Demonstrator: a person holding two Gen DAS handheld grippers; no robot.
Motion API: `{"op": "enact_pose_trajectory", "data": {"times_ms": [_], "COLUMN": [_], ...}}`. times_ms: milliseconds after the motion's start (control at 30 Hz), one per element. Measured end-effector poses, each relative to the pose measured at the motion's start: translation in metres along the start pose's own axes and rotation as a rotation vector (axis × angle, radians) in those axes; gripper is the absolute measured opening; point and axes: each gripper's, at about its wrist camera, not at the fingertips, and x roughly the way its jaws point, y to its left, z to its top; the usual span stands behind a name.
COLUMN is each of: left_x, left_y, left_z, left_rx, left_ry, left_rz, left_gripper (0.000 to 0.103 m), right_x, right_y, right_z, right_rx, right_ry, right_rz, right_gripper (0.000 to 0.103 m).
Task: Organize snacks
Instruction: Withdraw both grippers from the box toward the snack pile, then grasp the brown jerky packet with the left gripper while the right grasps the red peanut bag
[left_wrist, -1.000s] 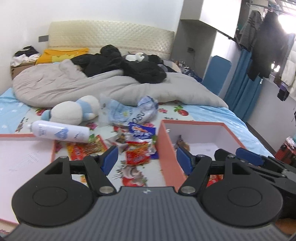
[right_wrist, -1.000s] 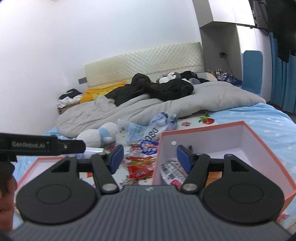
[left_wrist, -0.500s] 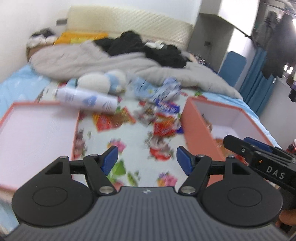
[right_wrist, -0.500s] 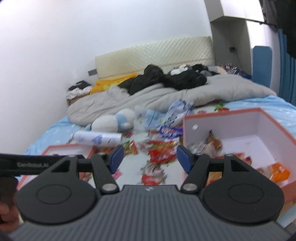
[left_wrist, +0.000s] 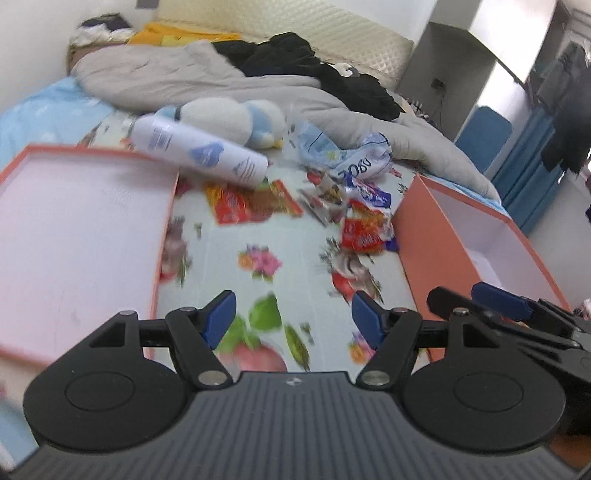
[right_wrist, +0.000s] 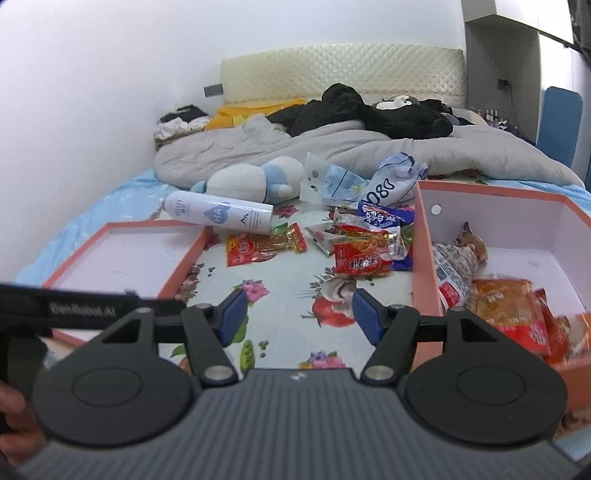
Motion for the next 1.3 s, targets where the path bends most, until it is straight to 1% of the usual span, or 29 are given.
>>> {"op": "enact_pose_trajectory", "data": {"times_ms": [33, 100, 167, 267, 367, 433, 500, 567, 667, 767, 867, 967, 1067, 1200, 1267, 1300], "left_x": [0.006, 0.025, 0.044, 0.076, 0.109, 0.126, 0.15, 0.175, 0.208, 0.239, 0.264, 0.278, 0.288, 0.298, 0.301, 0.301], "left_y": [0.001, 0.012, 0.023, 0.034, 0.043, 0.041, 0.038, 0.032, 0.024, 0.022, 0.019, 0.017, 0.013, 0.005, 0.004, 0.005], "left_z": [0.009, 0.029, 0.046, 0.069, 0.086, 0.094, 0.103, 0.11, 0.118, 0.123, 0.124, 0.125, 0.128, 0.127, 0.127, 0.127], "left_rx": [0.015, -0.02, -0.05, -0.062, -0.098, -0.098, -0.114, -0.106, -0.091, -0.093, -0.082, -0.06, -0.04, 0.011, 0.013, 0.011], "left_ry": [0.003, 0.049, 0.074, 0.095, 0.119, 0.113, 0.138, 0.148, 0.168, 0.197, 0.216, 0.2, 0.18, 0.182, 0.187, 0.188], "left_rz": [-0.001, -0.017, -0.028, -0.021, -0.018, -0.029, -0.018, -0.017, 0.02, 0.053, 0.095, 0.151, 0.194, 0.272, 0.291, 0.293], "left_gripper": [0.074, 0.074, 0.074, 0.074, 0.073, 0.073, 0.073, 0.073, 0.073, 0.073, 0.073, 0.074, 0.074, 0.073, 0.073, 0.073], "right_x": [0.008, 0.019, 0.04, 0.078, 0.115, 0.131, 0.147, 0.162, 0.182, 0.197, 0.209, 0.216, 0.222, 0.23, 0.231, 0.231], "right_y": [0.0, -0.004, -0.007, -0.013, -0.019, -0.021, -0.021, -0.023, -0.021, -0.023, -0.021, -0.017, -0.016, -0.02, -0.021, -0.022], "right_z": [0.006, 0.016, 0.026, 0.037, 0.041, 0.04, 0.037, 0.035, 0.027, 0.021, 0.013, 0.004, 0.0, -0.003, -0.003, -0.002], "right_rx": [-0.002, 0.006, 0.01, 0.028, 0.02, 0.011, -0.008, -0.022, -0.061, -0.071, -0.097, -0.16, -0.185, -0.177, -0.175, -0.17], "right_ry": [0.005, -0.009, -0.001, 0.02, 0.056, 0.06, 0.065, 0.085, 0.103, 0.114, 0.124, 0.122, 0.124, 0.143, 0.135, 0.137], "right_rz": [-0.002, -0.008, -0.037, -0.048, -0.08, -0.1, -0.129, -0.144, -0.181, -0.227, -0.251, -0.288, -0.308, -0.314, -0.317, -0.313], "right_gripper": [0.065, 0.065, 0.065, 0.064, 0.065, 0.065, 0.065, 0.065, 0.065, 0.064, 0.064, 0.064, 0.064, 0.056, 0.055, 0.051]}}
